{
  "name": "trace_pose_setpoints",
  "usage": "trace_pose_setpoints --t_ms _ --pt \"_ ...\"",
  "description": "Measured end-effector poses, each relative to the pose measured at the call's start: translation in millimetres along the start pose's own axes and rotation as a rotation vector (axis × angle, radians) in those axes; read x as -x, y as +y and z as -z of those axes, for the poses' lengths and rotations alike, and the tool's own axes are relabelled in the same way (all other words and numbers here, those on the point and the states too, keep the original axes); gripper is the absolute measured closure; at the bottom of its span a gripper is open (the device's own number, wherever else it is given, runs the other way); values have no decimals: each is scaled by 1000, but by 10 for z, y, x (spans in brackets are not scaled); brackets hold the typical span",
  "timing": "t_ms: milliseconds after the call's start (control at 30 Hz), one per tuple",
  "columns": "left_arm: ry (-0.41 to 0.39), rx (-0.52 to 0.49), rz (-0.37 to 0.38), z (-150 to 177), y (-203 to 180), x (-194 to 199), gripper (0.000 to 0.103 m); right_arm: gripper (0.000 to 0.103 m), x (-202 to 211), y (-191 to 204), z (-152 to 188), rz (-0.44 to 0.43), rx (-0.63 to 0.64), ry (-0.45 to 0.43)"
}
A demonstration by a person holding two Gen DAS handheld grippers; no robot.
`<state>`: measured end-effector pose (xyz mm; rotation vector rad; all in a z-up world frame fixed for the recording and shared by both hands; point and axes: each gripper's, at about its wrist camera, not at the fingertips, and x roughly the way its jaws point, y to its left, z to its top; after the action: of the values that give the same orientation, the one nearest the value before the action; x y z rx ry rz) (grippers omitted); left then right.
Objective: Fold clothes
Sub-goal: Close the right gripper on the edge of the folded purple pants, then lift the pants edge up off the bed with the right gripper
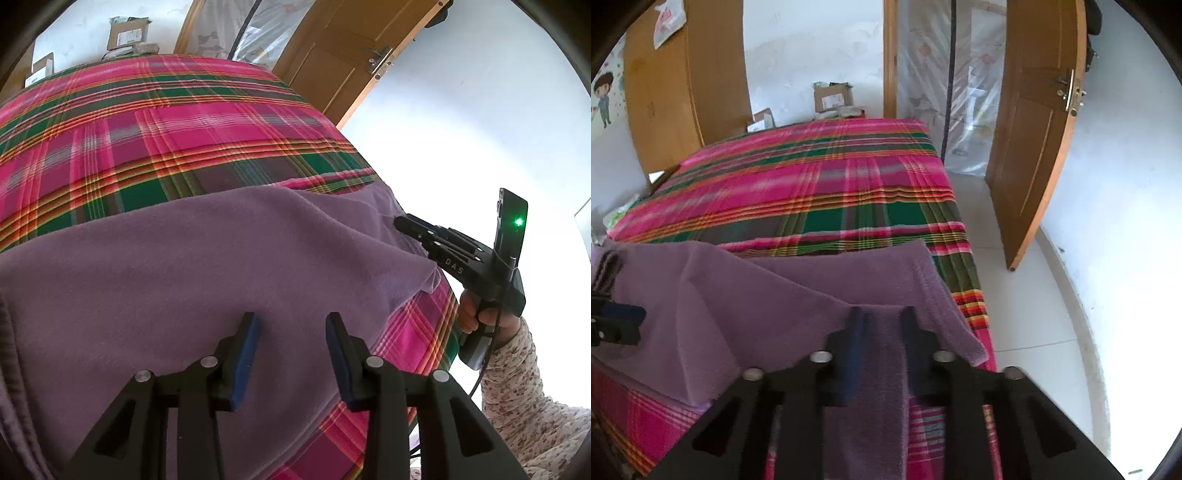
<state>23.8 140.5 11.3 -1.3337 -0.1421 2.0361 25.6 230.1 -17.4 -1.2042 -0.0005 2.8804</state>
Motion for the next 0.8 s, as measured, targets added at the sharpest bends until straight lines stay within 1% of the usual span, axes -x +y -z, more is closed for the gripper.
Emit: trace_pose_setpoints --t_ms 33,100,267,367,433,567,667,733,800 --pt "0 1 1 -3 3 -1 65 90 7 -18 -5 -10 -4 -2" --pt "0 0 2 -3 3 -5 65 99 35 -60 -17 -21 -13 -14" --pt "0 -10 -7 -1 -17 -12 65 101 75 -101 -74 8 -21 -40" --pt "1 -13 -11 -1 -21 -19 65 101 101 -128 -140 44 -12 -71" --pt "3 -18 -17 0 -26 -25 65 102 86 -153 -217 66 -18 -72" --pt "5 -20 -19 -2 -29 -38 65 103 12 -193 -338 90 -8 -72" --pt "7 -22 -17 -3 -29 -51 64 103 -53 -265 -382 81 -19 -55" --pt "9 -19 -11 -10 -24 -55 64 102 -39 -337 -358 29 -57 -39" --pt "10 -15 -4 -19 -19 -60 64 101 4 -397 -310 -6 -83 -37"
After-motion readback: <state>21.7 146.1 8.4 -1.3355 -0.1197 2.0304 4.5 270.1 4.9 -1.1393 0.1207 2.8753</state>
